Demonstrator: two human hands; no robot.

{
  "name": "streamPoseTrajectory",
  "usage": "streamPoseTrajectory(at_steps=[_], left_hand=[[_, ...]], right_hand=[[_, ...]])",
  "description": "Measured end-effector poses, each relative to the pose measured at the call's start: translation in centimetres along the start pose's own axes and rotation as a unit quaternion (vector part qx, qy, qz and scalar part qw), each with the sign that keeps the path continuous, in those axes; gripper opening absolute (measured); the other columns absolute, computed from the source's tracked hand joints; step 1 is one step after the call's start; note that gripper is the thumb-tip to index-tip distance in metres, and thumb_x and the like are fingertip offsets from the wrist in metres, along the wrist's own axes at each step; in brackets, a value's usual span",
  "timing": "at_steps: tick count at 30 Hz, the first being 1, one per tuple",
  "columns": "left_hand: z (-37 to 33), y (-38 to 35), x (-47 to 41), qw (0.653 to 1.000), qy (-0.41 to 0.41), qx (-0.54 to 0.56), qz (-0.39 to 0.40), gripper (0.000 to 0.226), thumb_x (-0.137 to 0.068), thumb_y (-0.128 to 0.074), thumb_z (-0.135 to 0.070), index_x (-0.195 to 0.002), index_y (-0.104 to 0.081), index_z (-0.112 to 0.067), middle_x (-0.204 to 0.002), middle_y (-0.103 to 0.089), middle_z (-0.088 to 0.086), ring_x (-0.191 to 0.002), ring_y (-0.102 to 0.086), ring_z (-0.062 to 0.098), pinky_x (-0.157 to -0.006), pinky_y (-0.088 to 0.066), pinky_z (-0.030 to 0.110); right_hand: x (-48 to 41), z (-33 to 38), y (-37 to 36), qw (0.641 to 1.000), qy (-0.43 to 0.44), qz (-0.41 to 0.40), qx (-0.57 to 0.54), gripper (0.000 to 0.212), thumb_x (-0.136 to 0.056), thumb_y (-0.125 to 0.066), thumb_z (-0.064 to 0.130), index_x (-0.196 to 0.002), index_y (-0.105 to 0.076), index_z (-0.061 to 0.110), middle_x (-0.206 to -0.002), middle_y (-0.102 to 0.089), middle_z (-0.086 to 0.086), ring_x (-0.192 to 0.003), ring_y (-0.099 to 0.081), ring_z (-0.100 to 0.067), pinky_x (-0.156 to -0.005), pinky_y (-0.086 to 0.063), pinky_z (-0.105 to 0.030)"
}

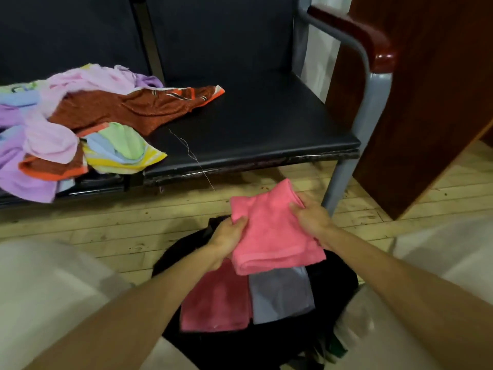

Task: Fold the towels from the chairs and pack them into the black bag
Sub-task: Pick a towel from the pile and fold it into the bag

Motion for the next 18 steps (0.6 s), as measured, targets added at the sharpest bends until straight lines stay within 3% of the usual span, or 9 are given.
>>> streamPoseTrajectory(at_steps=[2, 5, 9, 13, 18], left_hand=[[2.9, -1.6, -0.7, 0.999, 0.012, -0.035, -0.012, 0.033, -0.099, -0.043, -0.038, -0.115, -0.062, -0.016, -0.109, -0.067, 0.007, -0.101, -0.063, 0.024, -0.089, -0.050, 0.034], [6.5, -3.5, -1.9, 0.997, 0.020, -0.065, -0.028, 0.035, -0.100, -0.043, -0.029, -0.123, -0.058, -0.006, -0.120, -0.062, 0.011, -0.110, -0.059, 0.027, -0.084, -0.044, 0.025], [9.7, -5.3, -3.6, 0.995, 0.023, -0.096, -0.025, 0.034, -0.100, -0.043, -0.026, -0.126, -0.051, -0.005, -0.126, -0.058, 0.015, -0.115, -0.056, 0.028, -0.087, -0.043, 0.028], [11.8, -6.8, -4.8, 0.993, 0.011, -0.118, 0.013, 0.038, -0.101, -0.041, -0.024, -0.135, -0.043, -0.006, -0.132, -0.053, 0.013, -0.120, -0.052, 0.025, -0.080, -0.036, 0.018], [15.6, -8.4, -6.1, 0.983, 0.057, -0.161, 0.066, 0.043, -0.101, -0.041, -0.023, -0.140, -0.036, -0.004, -0.135, -0.051, 0.015, -0.120, -0.052, 0.031, -0.094, -0.042, 0.029]], right_hand=[[0.5, -2.6, -0.9, 0.999, -0.029, 0.000, 0.044, 0.038, -0.103, -0.038, 0.019, -0.141, -0.045, 0.019, -0.130, -0.057, -0.005, -0.114, -0.055, -0.025, -0.084, -0.041, -0.020], [0.2, -6.5, -2.1, 0.993, -0.065, 0.027, 0.094, 0.044, -0.103, -0.035, 0.022, -0.146, -0.039, 0.025, -0.130, -0.057, -0.010, -0.112, -0.057, -0.030, -0.090, -0.047, -0.030], [-0.3, -10.6, -3.0, 0.989, -0.099, 0.029, 0.104, 0.042, -0.099, -0.038, 0.016, -0.140, -0.047, 0.018, -0.130, -0.057, -0.012, -0.117, -0.054, -0.032, -0.099, -0.043, -0.034], [-0.5, -14.9, -4.4, 0.981, -0.166, 0.031, 0.093, 0.035, -0.097, -0.044, 0.016, -0.131, -0.051, 0.010, -0.124, -0.059, -0.014, -0.110, -0.057, -0.031, -0.095, -0.046, -0.036], [-1.2, -18.0, -5.6, 0.963, -0.223, 0.046, 0.145, 0.035, -0.095, -0.043, 0.018, -0.128, -0.046, 0.006, -0.119, -0.057, -0.017, -0.105, -0.058, -0.034, -0.087, -0.050, -0.039]])
Point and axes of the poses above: each hand's wrist, its own x-axis away from the middle knuckle, its own y-axis out of the back of the hand, z = x × y, the point moved 7 cm from there along -x, towards the middle knuckle
